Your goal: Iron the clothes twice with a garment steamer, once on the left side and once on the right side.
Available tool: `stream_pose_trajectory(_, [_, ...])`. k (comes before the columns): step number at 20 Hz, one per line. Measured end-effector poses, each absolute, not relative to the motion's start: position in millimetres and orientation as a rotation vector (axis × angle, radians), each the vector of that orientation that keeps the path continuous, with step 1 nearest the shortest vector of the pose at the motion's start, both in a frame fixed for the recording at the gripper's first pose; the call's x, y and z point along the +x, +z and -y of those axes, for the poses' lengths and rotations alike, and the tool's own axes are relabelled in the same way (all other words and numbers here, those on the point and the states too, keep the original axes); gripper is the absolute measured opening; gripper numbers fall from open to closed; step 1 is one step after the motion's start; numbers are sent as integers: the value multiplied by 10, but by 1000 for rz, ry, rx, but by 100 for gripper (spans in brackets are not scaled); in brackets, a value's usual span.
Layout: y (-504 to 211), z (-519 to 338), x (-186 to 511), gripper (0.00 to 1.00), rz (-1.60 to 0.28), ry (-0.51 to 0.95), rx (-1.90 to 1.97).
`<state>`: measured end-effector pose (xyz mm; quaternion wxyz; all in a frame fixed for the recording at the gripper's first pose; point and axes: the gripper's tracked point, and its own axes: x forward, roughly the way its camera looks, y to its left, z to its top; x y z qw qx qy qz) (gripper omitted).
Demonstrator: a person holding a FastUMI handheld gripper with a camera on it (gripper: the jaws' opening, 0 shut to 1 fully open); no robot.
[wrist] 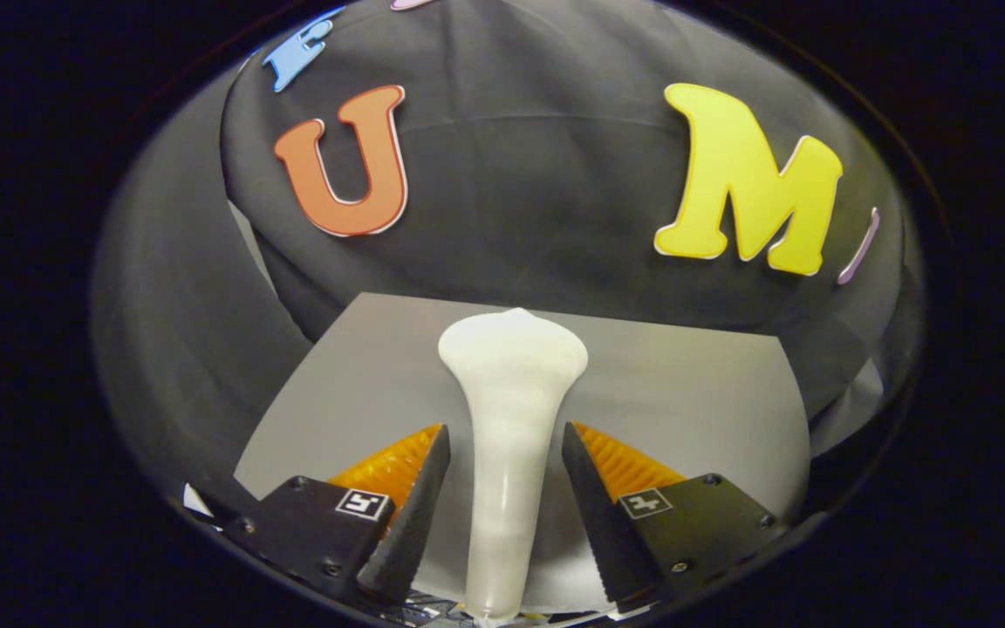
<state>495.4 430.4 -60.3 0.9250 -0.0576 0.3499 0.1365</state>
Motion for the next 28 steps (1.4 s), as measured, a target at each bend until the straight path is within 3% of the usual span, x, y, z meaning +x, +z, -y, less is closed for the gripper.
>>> stream_pose_trajectory(6, [-841,-4268,4919,69,-812,260,-100])
stream_pose_trajectory(9, [-837,-4250,4974,52,-777,248,-107])
stream_pose_trajectory(16, [-835,-4328,4942,44,-734,308,-118])
stream_pose_trajectory(28, [79,-4009,4189,39,-400,406,-9])
